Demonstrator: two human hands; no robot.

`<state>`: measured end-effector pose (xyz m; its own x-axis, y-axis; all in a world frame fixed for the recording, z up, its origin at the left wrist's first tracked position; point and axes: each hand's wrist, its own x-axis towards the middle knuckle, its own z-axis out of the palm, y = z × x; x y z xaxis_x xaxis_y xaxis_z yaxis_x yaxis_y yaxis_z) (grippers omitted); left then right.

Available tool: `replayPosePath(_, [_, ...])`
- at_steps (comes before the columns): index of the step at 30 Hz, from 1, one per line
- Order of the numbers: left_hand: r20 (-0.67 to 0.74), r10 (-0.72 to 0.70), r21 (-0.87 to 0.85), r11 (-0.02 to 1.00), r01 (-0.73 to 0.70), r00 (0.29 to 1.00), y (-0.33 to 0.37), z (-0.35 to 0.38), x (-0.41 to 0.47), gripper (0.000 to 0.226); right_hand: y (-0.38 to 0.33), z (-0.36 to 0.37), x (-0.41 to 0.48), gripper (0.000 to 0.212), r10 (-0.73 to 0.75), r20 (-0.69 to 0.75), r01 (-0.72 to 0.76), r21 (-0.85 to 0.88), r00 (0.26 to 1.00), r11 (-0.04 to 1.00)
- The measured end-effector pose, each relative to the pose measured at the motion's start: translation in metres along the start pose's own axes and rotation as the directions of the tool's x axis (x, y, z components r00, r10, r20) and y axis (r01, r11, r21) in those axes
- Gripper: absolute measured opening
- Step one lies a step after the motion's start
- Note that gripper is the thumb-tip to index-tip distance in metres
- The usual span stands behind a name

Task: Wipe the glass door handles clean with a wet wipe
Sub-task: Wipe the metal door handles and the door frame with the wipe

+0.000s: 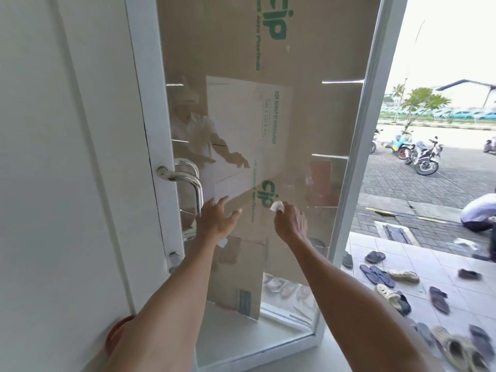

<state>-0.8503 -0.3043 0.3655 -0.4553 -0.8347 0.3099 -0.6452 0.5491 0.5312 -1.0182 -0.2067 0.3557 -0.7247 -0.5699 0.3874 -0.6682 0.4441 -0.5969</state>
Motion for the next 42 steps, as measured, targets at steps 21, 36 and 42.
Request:
replayPosePath(21, [0.259,0.399,-0.098,0.917,-0.387,0.88,0.329,0.128,-0.092,0.077,0.231,-0.306,-0.031,0.023,0.195,-0.299,-0.25,-0.16,0.934,0.955])
replayPosePath(36, [0.292,0.533,-0.274,0.842,-0.464,0.794,0.561,0.213,-0.226,0.075,0.404,-0.506,-0.095,0.024,0.245,-0.457,-0.389,-0.253,0.855,0.886])
replayPosePath(42, [0.31,0.573,-0.324,0.814,-0.482,0.759,0.655,0.255,-0.293,0.075,0.475,-0.587,-0.121,0.028,0.259,-0.488,-0.431,-0.282,0.834,0.857])
